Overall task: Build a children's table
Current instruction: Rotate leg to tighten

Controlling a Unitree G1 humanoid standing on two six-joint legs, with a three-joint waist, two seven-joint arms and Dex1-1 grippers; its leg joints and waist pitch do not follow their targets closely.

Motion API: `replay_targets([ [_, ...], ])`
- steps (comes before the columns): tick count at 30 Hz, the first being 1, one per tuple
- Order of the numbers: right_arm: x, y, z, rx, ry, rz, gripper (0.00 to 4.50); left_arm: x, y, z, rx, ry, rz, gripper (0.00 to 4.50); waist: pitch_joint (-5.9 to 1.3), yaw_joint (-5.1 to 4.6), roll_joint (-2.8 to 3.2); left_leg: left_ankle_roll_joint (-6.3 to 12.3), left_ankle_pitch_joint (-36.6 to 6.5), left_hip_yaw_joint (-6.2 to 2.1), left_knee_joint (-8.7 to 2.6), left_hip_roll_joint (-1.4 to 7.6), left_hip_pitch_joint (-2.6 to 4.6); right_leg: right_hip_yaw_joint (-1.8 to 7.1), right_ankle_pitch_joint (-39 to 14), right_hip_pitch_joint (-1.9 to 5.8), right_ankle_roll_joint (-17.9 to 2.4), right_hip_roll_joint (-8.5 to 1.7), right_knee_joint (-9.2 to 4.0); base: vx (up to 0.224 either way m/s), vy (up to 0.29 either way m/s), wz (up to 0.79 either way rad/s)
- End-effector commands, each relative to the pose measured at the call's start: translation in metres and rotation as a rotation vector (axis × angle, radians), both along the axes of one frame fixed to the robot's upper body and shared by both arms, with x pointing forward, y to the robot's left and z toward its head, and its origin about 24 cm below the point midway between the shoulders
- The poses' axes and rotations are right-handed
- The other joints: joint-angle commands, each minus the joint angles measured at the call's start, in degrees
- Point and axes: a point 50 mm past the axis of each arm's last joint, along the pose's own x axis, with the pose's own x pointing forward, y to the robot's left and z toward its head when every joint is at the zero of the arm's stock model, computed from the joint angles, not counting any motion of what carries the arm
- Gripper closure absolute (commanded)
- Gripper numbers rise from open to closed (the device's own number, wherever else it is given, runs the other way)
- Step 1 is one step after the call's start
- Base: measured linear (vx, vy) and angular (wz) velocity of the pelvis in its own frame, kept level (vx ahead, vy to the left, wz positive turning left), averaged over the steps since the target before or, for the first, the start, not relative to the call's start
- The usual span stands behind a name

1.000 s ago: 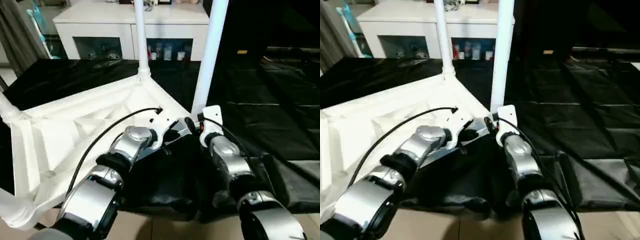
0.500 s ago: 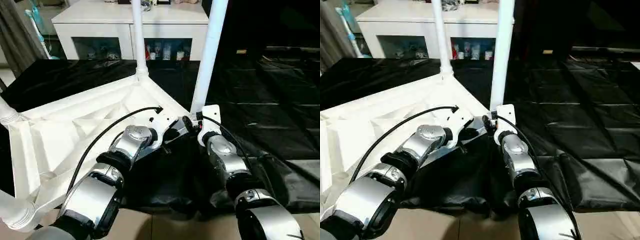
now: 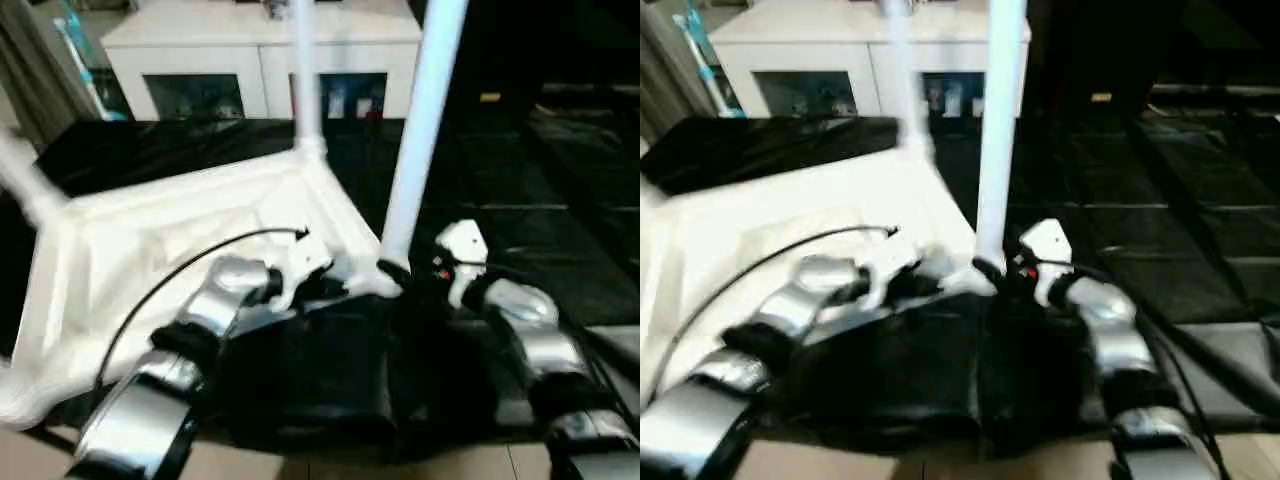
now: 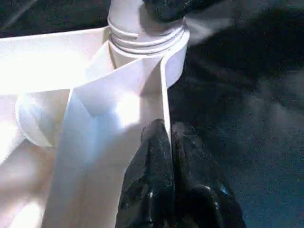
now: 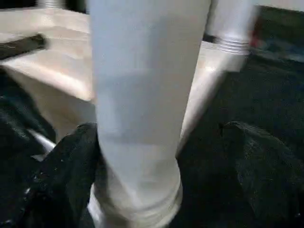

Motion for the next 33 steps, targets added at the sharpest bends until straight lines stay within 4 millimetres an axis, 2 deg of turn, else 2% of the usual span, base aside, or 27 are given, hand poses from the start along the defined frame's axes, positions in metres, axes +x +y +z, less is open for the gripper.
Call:
replay_targets([
  [1, -0.015, 0.003, 0.007, 0.006, 0.036, 0.217, 0.24, -0.025, 0.014, -0.022, 0.09, 0.125, -0.147, 4.5, -2.72, 0.33, -0.92, 8.1, -10.63, -0.36, -3.4, 1.55, -0.5, 1.89, -6.92, 3.2, -15.46, -2.59, -3.49, 0.0, 0.0, 0.0],
  [2, -0.016, 0.004, 0.007, 0.005, 0.04, 0.228, 0.24, -0.026, 0.015, -0.021, 0.092, 0.125, -0.151, 4.5, -2.69, 0.61, -0.9, 8.22, -11.01, -0.45, -3.44, 1.67, -0.43, 1.92, -6.2, 3.29, -15.44, -2.59, -3.41, 0.0, 0.0, 0.0],
  [3, -0.02, 0.005, 0.006, -0.002, 0.058, 0.273, 0.24, -0.027, 0.019, -0.02, 0.097, 0.126, -0.162, 4.5, -2.67, 0.49, -0.89, 8.3, -10.94, -0.4, -3.42, 1.61, -0.53, 1.92, -5.89, 3.25, -15.46, -2.51, -3.3, 0.0, 0.0, 0.0],
  [4, -0.024, 0.006, 0.003, -0.02, 0.074, 0.312, 0.24, -0.028, 0.022, -0.017, 0.099, 0.125, -0.168, 4.5, -2.64, 0.62, -0.99, 7.91, -11.46, -0.32, -3.54, 1.69, -0.36, 1.96, -6.86, 3.05, -15.25, -2.6, -3.54, 0.0, 0.0, 0.0],
  [6, -0.025, 0.006, 0.002, -0.034, 0.078, 0.327, 0.24, -0.028, 0.024, -0.016, 0.098, 0.124, -0.17, 4.5, -2.53, 0.66, -0.83, 6.56, -12.27, -0.24, -3.67, 1.61, -0.23, 1.97, -8.74, 2.83, -15.08, -2.62, -3.67, 0.0, 0.0, 0.0],
  [9, -0.025, 0.006, 0.001, -0.046, 0.083, 0.333, 0.24, -0.029, 0.026, -0.014, 0.095, 0.129, -0.174, 4.5, -2.47, 0.73, -0.98, 5.11, -12.75, -0.27, -3.78, 1.54, -0.16, 2.14, -11.18, 2.83, -14.25, -2.76, -3.86, 0.0, 0.0, 0.0],
  [15, -0.02, 0.01, 0.0, -0.063, 0.1, 0.326, 0.24, -0.032, 0.024, -0.01, 0.092, 0.132, -0.181, 4.5, -2.74, 1.01, -1.08, 5.56, -9.17, -0.18, -3.4, 1.37, -0.2, 2.14, -5.79, 2.92, -14.8, -2.57, -3.22, 0.0, 0.0, 0.0],
  [18, -0.02, 0.011, -0.001, -0.077, 0.103, 0.332, 0.57, -0.032, 0.023, -0.01, 0.092, 0.132, -0.181, 4.5, -2.78, 1.06, -1.1, 5.97, -8.58, -0.14, -3.26, 1.29, -0.28, 2.08, -4.68, 3.02, -15.08, -2.56, -3.09, 0.0, 0.0, 0.0],
  [23, -0.02, 0.012, -0.004, -0.112, 0.111, 0.351, 0.98, -0.032, 0.024, -0.01, 0.103, 0.133, -0.177, 4.5, -2.71, 1.04, -1.13, 5.39, -9.59, -0.18, -3.35, 1.3, -0.23, 2.06, -7.02, 3.01, -14.63, -2.59, -3.29, 0.0, 0.0, 0.0],
  [29, -0.021, 0.01, -0.007, -0.137, 0.12, 0.364, 1.43, -0.032, 0.026, -0.01, 0.117, 0.136, -0.174, 4.5, -2.85, 1.1, -1.12, 5.98, -8.38, -0.18, -3.13, 1.25, -0.27, 2.07, -4.37, 3.09, -15.16, -2.51, -2.96, 0.0, 0.0, 0.0],
  [30, -0.021, 0.01, -0.007, -0.14, 0.121, 0.364, 1.48, -0.032, 0.026, -0.01, 0.118, 0.136, -0.175, 4.5, -2.81, 1.07, -1.14, 5.99, -8.65, -0.17, -3.15, 1.24, -0.29, 2.04, -4.8, 3.08, -15.1, -2.54, -3.03, 0.0, 0.0, 0.0],
  [31, -0.021, 0.01, -0.008, -0.141, 0.123, 0.364, 1.73, -0.032, 0.026, -0.01, 0.12, 0.137, -0.175, 4.5, -2.78, 1.04, -1.16, 5.91, -8.95, -0.18, -3.17, 1.23, -0.26, 2.05, -5.54, 3.08, -15.01, -2.55, -3.08, 0.0, 0.0, 0.0],
  [33, -0.021, 0.009, -0.009, -0.161, 0.124, 0.371, 1.81, -0.032, 0.026, -0.01, 0.122, 0.137, -0.174, 4.5, -2.77, 1.02, -1.1, 5.7, -9.4, -0.19, -3.19, 1.25, -0.23, 2.06, -6.34, 3.08, -14.9, -2.56, -3.15, 0.0, 0.0, 0.0],
])
